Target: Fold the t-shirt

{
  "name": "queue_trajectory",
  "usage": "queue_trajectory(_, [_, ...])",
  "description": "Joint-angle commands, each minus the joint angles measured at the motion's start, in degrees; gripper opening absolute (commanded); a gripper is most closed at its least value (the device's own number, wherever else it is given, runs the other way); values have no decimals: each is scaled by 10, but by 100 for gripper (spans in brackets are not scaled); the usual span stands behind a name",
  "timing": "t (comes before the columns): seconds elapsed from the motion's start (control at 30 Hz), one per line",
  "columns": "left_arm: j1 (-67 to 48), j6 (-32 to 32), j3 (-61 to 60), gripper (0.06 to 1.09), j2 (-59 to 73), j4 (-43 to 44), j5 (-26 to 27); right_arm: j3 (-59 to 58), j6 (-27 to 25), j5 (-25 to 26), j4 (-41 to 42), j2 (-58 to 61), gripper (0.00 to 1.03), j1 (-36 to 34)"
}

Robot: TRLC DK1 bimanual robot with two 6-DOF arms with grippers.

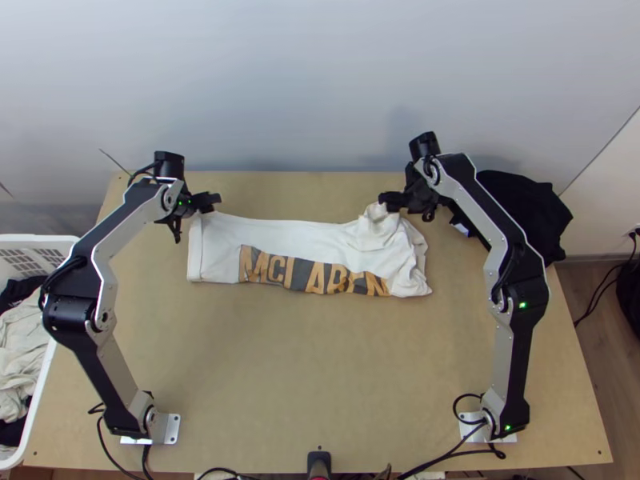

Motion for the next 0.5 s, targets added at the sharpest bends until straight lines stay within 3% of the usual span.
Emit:
queue_trajectory(0.0, [-5,18,-4,105,-1,-49,3,-3,44,-4,-3,-4,99,-7])
queue_trajectory(0.23, [6,53,-98,105,-79,-37,2,-33,47,-22,-17,-80,99,-13])
queue_trajectory(0.47, [-18,47,-159,105,-97,-23,3,-50,49,-25,-24,-160,99,44])
